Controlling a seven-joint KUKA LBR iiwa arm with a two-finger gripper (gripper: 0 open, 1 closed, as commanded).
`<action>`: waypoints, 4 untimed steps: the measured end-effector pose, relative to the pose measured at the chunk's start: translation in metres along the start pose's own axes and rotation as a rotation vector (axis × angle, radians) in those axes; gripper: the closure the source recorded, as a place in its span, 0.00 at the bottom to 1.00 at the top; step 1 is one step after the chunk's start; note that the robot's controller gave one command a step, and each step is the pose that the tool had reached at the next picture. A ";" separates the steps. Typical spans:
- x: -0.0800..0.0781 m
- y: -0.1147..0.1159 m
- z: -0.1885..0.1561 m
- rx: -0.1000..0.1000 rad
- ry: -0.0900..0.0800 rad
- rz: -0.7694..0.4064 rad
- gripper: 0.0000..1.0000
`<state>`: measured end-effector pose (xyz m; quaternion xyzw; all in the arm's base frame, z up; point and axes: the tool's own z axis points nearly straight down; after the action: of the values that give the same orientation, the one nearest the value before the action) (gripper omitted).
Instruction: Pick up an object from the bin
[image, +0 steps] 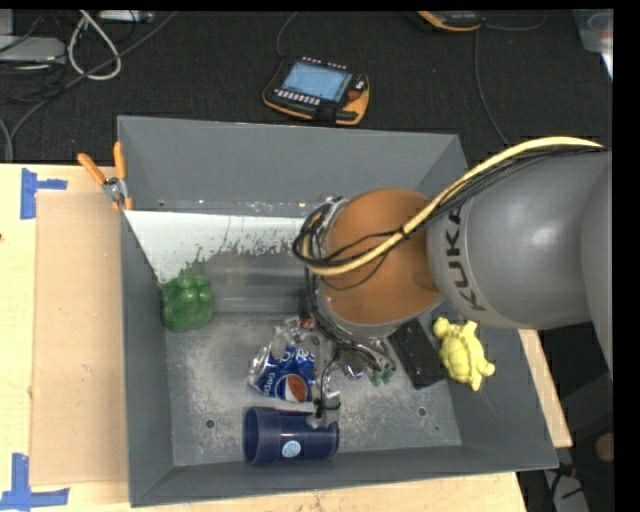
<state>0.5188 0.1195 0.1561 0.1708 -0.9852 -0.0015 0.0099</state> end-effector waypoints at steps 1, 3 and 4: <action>-0.011 0.043 -0.042 -0.003 0.005 0.017 0.00; 0.004 0.015 -0.060 -0.003 -0.002 -0.007 0.00; -0.020 -0.022 -0.003 0.001 -0.006 0.003 0.00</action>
Offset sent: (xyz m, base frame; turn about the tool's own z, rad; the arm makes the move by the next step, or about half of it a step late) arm 0.0238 -0.0369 -0.0250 -0.0050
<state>0.5455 0.1059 0.1589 0.1696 -0.9855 -0.0014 0.0066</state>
